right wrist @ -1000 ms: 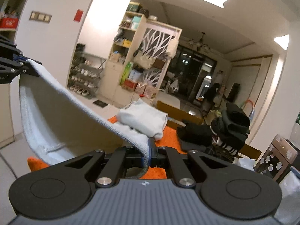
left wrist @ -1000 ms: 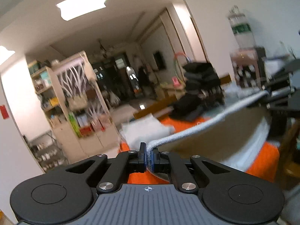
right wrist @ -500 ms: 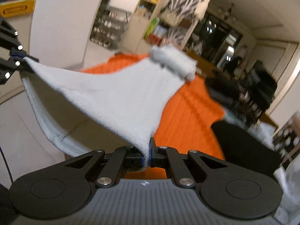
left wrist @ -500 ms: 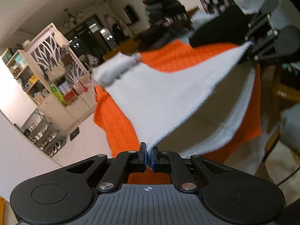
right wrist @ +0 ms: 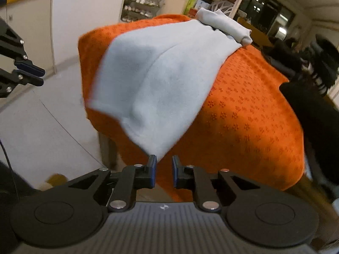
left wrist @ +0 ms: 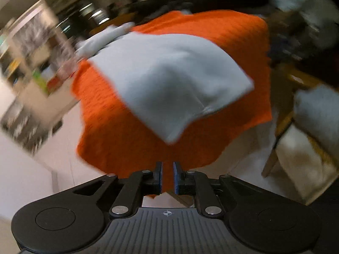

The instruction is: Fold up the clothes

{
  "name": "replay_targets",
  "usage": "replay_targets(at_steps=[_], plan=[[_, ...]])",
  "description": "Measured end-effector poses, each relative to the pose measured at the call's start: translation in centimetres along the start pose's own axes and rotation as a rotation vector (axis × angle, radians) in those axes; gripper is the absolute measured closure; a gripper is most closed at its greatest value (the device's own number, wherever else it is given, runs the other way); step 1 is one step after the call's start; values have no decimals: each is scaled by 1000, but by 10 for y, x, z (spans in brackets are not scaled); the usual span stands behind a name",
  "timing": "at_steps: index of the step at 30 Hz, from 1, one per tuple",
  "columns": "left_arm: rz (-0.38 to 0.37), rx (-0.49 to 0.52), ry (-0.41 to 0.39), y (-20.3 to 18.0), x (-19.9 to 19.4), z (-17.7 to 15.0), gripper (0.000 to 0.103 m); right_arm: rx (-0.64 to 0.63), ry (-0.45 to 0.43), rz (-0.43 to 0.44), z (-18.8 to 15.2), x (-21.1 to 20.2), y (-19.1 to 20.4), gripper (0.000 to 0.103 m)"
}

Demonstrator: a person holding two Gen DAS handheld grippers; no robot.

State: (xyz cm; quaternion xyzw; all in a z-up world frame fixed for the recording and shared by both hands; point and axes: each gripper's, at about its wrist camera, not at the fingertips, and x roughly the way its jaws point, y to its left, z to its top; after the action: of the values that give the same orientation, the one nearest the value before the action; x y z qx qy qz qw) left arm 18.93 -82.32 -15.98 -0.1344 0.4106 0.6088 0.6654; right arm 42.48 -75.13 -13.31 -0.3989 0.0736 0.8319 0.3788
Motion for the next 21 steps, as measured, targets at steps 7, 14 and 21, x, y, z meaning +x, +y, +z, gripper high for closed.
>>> replay_targets(at_steps=[7, 14, 21], plan=[[-10, -263, -35, 84, -12, 22, 56, 169, -78, 30, 32, -16, -17, 61], [-82, -348, -96, 179, 12, 57, 41, 331, -159, 39, 115, 8, -27, 41], [-199, -261, -167, 282, 39, 94, 24, 485, -162, -42, 205, 51, -5, 28]])
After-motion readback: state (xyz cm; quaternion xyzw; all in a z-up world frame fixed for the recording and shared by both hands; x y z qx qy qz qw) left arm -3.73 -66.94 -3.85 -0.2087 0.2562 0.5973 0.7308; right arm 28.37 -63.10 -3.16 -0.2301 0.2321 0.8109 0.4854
